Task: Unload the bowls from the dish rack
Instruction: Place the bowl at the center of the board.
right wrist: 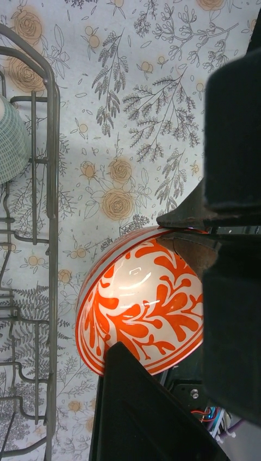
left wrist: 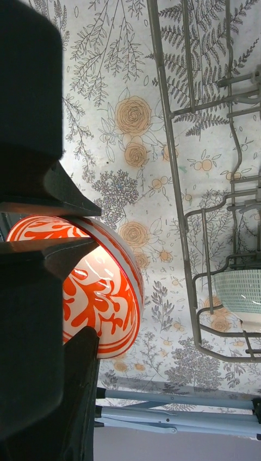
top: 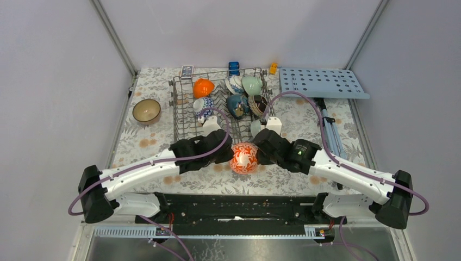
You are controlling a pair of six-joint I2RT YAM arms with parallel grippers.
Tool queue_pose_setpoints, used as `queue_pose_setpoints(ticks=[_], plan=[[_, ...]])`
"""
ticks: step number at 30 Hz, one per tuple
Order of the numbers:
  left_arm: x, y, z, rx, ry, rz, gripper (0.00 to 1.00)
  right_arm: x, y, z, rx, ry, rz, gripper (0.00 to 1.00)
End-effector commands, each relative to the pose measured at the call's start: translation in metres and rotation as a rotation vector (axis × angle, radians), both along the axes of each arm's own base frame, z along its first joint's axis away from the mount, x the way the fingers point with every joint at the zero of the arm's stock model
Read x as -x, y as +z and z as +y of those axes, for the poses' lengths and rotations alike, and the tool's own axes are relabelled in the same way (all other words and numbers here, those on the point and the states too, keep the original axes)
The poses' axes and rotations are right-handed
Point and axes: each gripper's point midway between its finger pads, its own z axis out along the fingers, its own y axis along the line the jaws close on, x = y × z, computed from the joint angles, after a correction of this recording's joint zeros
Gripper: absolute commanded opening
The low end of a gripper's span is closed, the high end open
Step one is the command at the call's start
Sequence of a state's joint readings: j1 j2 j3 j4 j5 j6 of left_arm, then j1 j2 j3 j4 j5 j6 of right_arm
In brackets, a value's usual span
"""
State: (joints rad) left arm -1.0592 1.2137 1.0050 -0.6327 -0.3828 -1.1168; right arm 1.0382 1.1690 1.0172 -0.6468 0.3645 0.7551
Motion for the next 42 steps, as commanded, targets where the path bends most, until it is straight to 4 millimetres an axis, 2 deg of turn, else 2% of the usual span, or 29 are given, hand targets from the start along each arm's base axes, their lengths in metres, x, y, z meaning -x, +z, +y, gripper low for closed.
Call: queue_pose_setpoints(ticks=[1,3,6,10,17,21,27,28,31,32,34,38,42], plan=[[0.000,-0.002,-0.005,0.027,-0.015,-0.004,0.17,-0.014,0.041,0.024,-0.158,-0.025,-0.065,0.00],[0.001,-0.004,-0.004,0.025,-0.020,-0.001,0.22,-0.014,0.041,0.024,-0.161,-0.027,-0.064,0.00],[0.002,-0.006,-0.005,0.018,-0.028,0.003,0.37,-0.014,0.041,0.024,-0.164,-0.028,-0.064,0.00],[0.003,-0.008,-0.004,0.011,-0.035,0.006,0.39,-0.014,0.040,0.023,-0.158,-0.029,-0.064,0.00],[0.004,-0.009,-0.006,0.014,-0.057,0.004,0.22,-0.014,0.044,0.022,-0.157,-0.026,-0.072,0.00],[0.005,-0.009,-0.007,0.018,-0.067,-0.002,0.00,-0.014,0.044,0.023,-0.157,-0.020,-0.072,0.00],[0.005,-0.001,-0.008,0.031,-0.090,-0.024,0.00,-0.011,0.046,0.028,-0.166,0.028,-0.068,0.00],[0.005,0.002,-0.009,0.036,-0.098,-0.032,0.00,-0.010,0.048,0.030,-0.170,0.041,-0.067,0.02],[0.003,0.011,-0.009,0.050,-0.108,-0.060,0.00,-0.005,0.053,0.032,-0.179,0.080,-0.066,0.44],[0.002,0.015,-0.009,0.054,-0.106,-0.071,0.00,-0.004,0.056,0.032,-0.183,0.089,-0.068,0.55],[0.000,0.024,-0.008,0.060,-0.106,-0.093,0.00,-0.002,0.061,0.030,-0.184,0.098,-0.069,0.70],[-0.013,0.041,0.005,0.051,-0.074,-0.137,0.00,0.001,0.073,0.023,-0.162,0.122,-0.084,0.80],[-0.039,0.065,0.040,0.008,0.009,-0.197,0.00,0.002,0.078,0.007,-0.130,0.125,-0.123,0.82]])
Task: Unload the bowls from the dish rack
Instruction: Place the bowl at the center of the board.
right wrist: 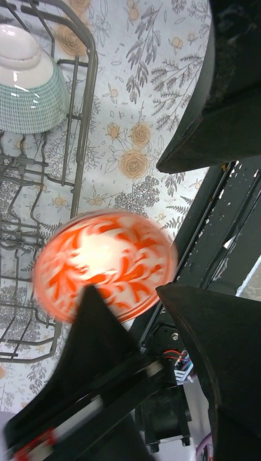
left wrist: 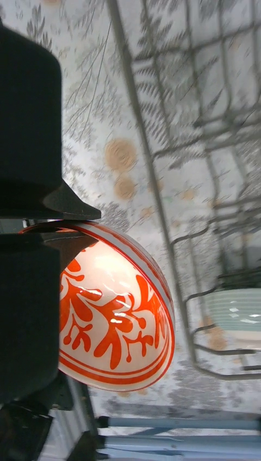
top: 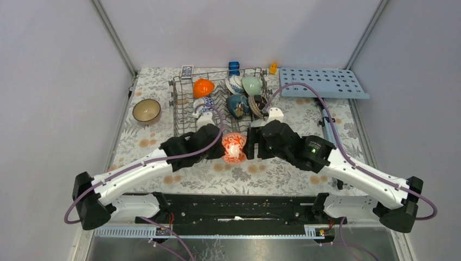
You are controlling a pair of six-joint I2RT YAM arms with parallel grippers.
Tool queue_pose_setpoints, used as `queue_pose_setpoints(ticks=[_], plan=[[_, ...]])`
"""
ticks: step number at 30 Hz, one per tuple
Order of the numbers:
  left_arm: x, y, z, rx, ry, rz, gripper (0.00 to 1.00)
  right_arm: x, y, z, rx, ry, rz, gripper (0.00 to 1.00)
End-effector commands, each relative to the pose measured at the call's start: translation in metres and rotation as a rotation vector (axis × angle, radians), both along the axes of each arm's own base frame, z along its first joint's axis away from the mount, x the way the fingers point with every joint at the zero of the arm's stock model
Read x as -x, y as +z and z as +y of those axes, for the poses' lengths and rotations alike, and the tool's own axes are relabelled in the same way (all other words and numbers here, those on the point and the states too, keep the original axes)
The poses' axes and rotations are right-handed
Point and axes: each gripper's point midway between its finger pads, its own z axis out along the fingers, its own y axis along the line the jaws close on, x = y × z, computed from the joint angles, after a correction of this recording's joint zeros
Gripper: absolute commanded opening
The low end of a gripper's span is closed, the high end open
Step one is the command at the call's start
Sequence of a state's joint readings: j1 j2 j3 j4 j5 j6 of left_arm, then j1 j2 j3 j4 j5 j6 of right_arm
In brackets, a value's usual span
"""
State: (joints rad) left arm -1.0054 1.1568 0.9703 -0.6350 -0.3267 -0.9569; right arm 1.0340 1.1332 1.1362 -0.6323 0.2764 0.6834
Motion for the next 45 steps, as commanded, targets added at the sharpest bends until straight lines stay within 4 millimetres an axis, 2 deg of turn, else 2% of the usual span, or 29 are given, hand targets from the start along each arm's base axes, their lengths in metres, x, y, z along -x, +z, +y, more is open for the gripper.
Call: queue_pose_setpoints(ticks=[1,6,11,14,17,20,23,27,32,41,45], plan=[[-0.050,0.072,0.038,0.064,0.141,-0.180,0.00,0.003,0.019,-0.018,-0.008,0.025,-0.080,0.82],[-0.091,0.090,0.117,0.027,0.320,-0.200,0.00,0.010,0.012,-0.023,-0.096,0.052,-0.137,0.81],[-0.115,0.078,0.194,-0.009,0.530,-0.144,0.00,0.020,0.000,-0.006,-0.171,0.173,-0.172,0.81],[-0.119,0.075,0.232,0.029,0.646,-0.110,0.00,0.023,-0.005,0.005,-0.188,0.233,-0.181,0.81],[-0.118,0.069,0.257,0.009,0.750,-0.090,0.00,0.026,-0.012,0.011,-0.194,0.268,-0.172,0.81],[-0.111,0.051,0.288,0.014,0.876,-0.047,0.00,0.034,-0.018,0.019,-0.221,0.320,-0.147,0.81],[-0.106,0.041,0.316,0.007,0.997,-0.049,0.00,0.042,-0.025,0.021,-0.237,0.347,-0.119,0.81],[-0.107,0.021,0.336,0.045,1.114,-0.039,0.00,0.052,-0.034,0.023,-0.266,0.379,-0.081,0.80],[-0.104,-0.018,0.340,0.105,1.180,0.044,0.00,0.057,-0.036,0.016,-0.254,0.386,-0.070,0.80],[-0.102,-0.058,0.361,0.109,1.323,0.072,0.00,0.058,-0.036,0.008,-0.248,0.357,-0.069,0.79],[-0.102,-0.067,0.365,0.144,1.354,0.056,0.00,0.056,-0.034,0.002,-0.244,0.339,-0.089,0.79]])
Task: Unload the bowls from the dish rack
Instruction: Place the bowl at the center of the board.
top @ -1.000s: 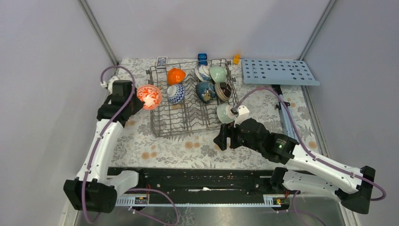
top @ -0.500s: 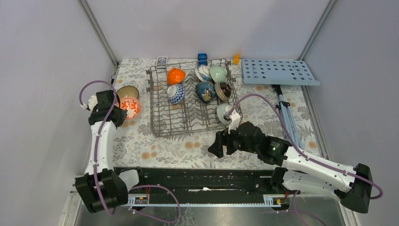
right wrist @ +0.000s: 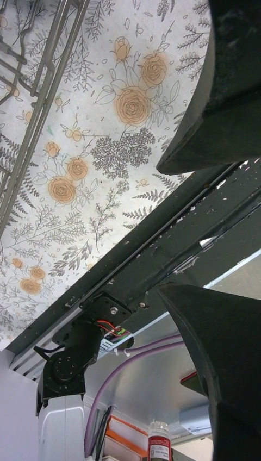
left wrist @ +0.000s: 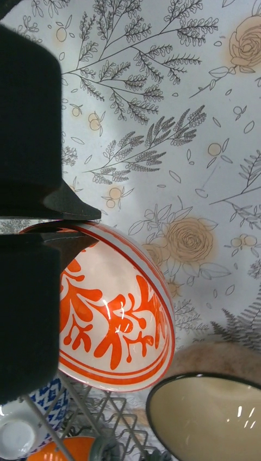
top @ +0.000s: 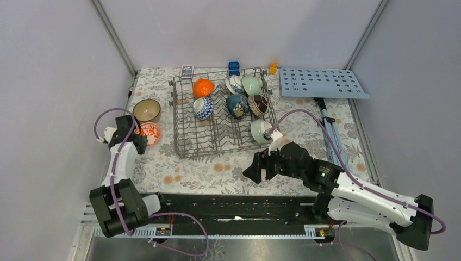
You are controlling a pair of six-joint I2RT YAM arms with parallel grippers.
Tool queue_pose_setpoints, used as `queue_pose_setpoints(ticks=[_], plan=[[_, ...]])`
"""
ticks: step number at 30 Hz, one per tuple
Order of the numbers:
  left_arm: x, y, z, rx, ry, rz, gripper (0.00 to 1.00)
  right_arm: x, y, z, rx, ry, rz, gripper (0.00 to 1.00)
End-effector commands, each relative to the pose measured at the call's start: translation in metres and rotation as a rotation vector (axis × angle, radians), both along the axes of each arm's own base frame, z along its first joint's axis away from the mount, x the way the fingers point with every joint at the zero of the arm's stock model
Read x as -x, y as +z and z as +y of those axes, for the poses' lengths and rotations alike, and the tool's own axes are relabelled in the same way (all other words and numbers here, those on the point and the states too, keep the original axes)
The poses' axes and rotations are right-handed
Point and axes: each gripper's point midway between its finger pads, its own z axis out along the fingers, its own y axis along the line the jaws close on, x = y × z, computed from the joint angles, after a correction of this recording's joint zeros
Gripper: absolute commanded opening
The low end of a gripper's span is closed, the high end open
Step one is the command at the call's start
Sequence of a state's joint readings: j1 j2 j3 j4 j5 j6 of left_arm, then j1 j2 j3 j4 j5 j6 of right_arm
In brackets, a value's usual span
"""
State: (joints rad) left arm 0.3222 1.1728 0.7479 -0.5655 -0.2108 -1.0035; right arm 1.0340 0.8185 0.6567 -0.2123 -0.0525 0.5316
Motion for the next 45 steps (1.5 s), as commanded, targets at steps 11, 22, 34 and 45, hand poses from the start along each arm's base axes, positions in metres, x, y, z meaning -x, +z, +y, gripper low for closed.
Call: queue_pose_setpoints(ticks=[11,22,34,45], plan=[[-0.028,-0.012,0.025,0.010,0.110,-0.133,0.00,-0.004,0.001,-0.011,0.021,-0.043,-0.014,0.79],[-0.022,-0.028,0.032,0.008,0.102,-0.094,0.00,-0.006,-0.001,-0.014,0.040,-0.065,-0.011,0.79],[-0.017,-0.037,0.038,-0.005,0.086,-0.051,0.21,-0.006,-0.003,-0.017,0.051,-0.077,-0.002,0.80],[-0.015,-0.018,0.037,-0.003,0.072,-0.061,0.75,-0.007,0.002,-0.020,0.062,-0.089,-0.005,0.81]])
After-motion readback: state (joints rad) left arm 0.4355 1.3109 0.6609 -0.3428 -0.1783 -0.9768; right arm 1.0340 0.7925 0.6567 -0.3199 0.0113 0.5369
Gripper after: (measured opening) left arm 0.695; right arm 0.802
